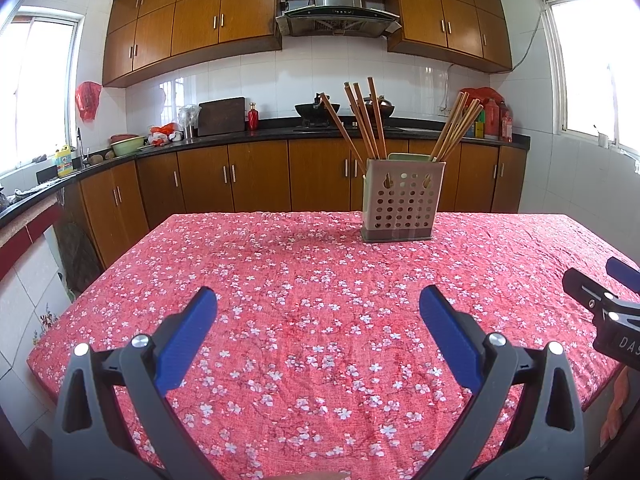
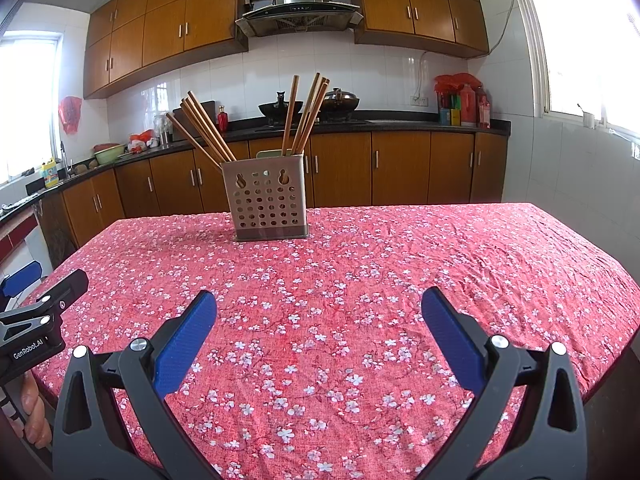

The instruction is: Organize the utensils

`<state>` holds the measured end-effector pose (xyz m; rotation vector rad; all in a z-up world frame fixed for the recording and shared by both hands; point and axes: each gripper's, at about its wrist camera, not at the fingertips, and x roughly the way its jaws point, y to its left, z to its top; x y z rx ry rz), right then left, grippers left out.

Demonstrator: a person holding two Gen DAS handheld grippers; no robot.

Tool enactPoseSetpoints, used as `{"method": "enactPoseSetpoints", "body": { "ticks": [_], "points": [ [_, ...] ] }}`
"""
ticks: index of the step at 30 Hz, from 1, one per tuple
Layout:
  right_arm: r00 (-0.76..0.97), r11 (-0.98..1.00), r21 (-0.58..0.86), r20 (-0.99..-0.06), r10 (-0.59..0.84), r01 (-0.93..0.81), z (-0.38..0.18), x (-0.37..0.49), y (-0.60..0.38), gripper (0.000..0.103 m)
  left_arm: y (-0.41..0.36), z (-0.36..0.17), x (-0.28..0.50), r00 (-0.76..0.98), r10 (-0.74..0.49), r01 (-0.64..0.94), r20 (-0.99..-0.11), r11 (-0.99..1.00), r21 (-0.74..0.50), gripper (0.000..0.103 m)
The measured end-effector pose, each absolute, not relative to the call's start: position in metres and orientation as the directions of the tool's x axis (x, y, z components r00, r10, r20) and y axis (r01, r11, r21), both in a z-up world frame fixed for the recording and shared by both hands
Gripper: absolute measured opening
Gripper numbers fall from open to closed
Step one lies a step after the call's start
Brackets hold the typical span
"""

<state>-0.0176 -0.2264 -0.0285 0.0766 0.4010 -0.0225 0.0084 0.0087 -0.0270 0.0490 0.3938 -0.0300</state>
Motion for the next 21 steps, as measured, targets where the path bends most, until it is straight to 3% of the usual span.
{"method": "enactPoseSetpoints", "body": {
  "ticks": [21],
  "points": [
    [0.920,0.997,0.072,-0.392,-0.006,0.037,-0.0289,-0.0175,-0.2269,0.101,0.0078,-0.0293,0.0077,0.923,-0.012,0.030,-0.385,0.999,0.042,0.099]
  ]
}}
